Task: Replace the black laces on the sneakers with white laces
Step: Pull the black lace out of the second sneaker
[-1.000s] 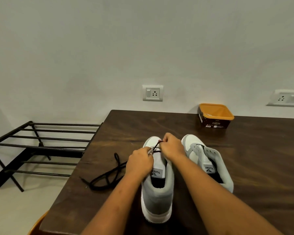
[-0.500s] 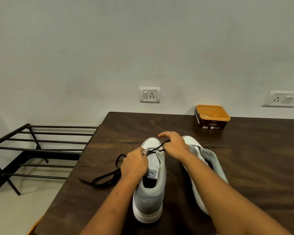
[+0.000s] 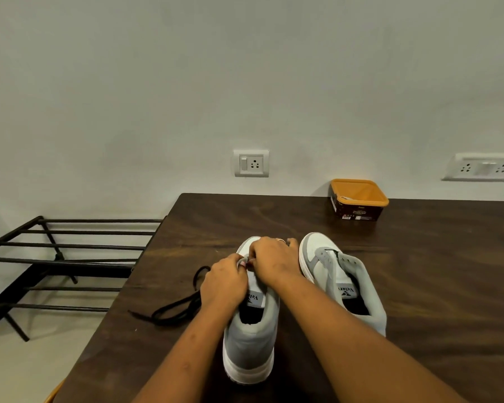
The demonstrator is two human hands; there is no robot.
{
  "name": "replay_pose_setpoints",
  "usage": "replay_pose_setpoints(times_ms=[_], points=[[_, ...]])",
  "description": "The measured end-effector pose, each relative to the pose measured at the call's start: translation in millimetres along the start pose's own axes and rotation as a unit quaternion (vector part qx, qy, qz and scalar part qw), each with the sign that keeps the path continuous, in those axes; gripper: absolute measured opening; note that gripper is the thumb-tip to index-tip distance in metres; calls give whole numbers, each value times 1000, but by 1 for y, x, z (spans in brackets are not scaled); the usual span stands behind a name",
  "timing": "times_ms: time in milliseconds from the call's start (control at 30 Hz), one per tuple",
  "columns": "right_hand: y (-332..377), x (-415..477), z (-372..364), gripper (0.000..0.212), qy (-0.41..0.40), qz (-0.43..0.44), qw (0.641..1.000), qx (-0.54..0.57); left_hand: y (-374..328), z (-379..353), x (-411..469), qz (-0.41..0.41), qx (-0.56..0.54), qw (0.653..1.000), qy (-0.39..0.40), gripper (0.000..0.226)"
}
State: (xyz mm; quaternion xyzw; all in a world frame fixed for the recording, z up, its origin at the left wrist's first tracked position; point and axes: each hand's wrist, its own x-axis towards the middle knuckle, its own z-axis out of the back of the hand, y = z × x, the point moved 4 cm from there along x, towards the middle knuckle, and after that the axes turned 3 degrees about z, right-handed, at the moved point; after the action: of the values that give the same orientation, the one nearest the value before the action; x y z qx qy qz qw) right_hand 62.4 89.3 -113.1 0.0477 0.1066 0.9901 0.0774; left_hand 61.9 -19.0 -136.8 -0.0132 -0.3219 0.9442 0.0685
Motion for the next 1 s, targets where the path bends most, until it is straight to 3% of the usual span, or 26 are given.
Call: replay_pose_setpoints(times_ms=[133,200,233,333,367,400,433,467,533,567,600,633,700,800,900,1000], points=[[-9,1,-1,16,-26,-69,988,139,-2,1,-2,4,5,1000,-13,30],[-20,5,-2,15,-79,-145,945,283,-2,3,-1,9,9,1000,-19,31],[-25,7,-1,15,-116,-184,897,384,-1,3,-1,10,10,1000,-21,31],[-40,10,8,17,-201,-256,667,670,-1,5,-1,17,11,1000,-23,31],[-46,9,12,18,-212,-263,609,718,-1,5,-1,20,12,999,-23,30],[-53,7,17,18,-214,-266,578,742,0,5,-1,22,11,999,-23,30],[-59,6,20,19,-207,-258,577,747,0,5,0,23,12,999,-23,30],[-63,5,25,20,-192,-232,627,719,-1,5,0,24,13,999,-23,30],[-60,6,30,20,-139,-124,825,534,-2,4,0,24,17,999,-20,31],[-54,7,29,17,-105,-52,906,407,-2,3,0,24,18,999,-19,31],[-44,8,25,11,-55,10,952,301,-3,3,0,24,18,999,-20,30],[-34,7,19,10,0,50,976,213,-3,3,0,22,19,999,-21,30],[-17,3,10,19,60,79,992,75,-3,3,0,20,20,999,-22,30],[-8,1,11,19,23,61,998,16,-2,3,0,15,18,1000,-21,29],[-9,3,9,2,4,48,997,59,-1,3,0,11,11,1000,-23,29],[-19,10,6,14,-22,3,982,186,0,4,0,11,8,1000,-26,29]])
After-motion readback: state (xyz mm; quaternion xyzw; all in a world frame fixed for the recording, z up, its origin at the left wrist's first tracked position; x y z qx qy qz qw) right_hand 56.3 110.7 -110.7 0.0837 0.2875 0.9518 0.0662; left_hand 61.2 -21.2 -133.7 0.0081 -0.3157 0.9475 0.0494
